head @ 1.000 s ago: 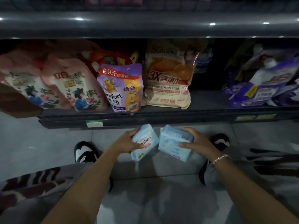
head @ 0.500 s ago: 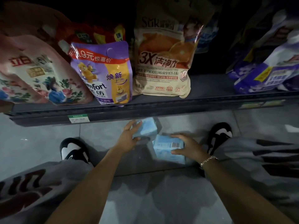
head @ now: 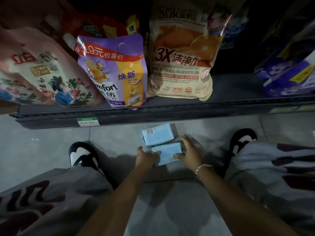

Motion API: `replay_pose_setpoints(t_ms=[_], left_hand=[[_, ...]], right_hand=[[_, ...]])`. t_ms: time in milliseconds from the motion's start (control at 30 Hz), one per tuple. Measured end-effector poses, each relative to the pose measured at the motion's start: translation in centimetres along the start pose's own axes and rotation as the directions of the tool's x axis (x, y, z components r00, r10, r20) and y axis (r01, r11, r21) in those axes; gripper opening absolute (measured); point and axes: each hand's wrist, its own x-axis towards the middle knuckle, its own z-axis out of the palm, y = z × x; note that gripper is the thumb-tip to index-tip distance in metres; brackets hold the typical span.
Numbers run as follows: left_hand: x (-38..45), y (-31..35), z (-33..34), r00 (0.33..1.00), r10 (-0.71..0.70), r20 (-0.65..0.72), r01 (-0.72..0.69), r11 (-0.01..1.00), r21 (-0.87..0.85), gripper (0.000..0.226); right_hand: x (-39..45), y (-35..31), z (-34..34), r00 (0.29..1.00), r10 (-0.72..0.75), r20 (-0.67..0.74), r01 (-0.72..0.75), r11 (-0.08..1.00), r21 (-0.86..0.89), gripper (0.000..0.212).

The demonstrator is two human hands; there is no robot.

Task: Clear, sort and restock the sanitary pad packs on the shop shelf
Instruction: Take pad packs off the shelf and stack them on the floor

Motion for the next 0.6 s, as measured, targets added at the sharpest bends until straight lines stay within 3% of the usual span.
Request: replay_pose_setpoints(t_ms=[100, 200, 300, 433, 600], left_hand=[[0.7, 0.0, -0.4, 0.998, 0.045, 0.045, -0.043, 0.998, -0.039, 0.088], [0.7, 1.0, -0.5, 0.981, 0.175, 0.090, -0.175, 0.985, -0.007, 0.070], [1.1, 1.8, -1.1, 0.954, 0.285, 0.088, -0.295, 0.944, 0.145, 0.063], [1.7, 2.1, -1.7, 0.933, 0.302, 0.198, -0.338, 0.922, 0.187, 0.052], [1.1, 3.0, -1.9, 0.942, 0.282, 0.181, -0.320, 0.916, 0.240, 0.061]], right_hand=[[1.0, -0.2, 0.3, 0.995, 0.092, -0.024, -0.090, 0.994, 0.066, 0.056], [1.8, -1.1, 0.9, 0.993, 0.120, 0.017, -0.122, 0.983, 0.135, 0.067], [2.4, -1.9, 1.5, 0.996, 0.089, 0.020, -0.091, 0.980, 0.178, 0.067], [2.9, -2.0, 1.6, 0.995, 0.100, 0.004, -0.099, 0.971, 0.218, 0.064], [2.6, -2.2, 0.9, 0.994, 0.112, -0.001, -0.110, 0.977, 0.181, 0.061]])
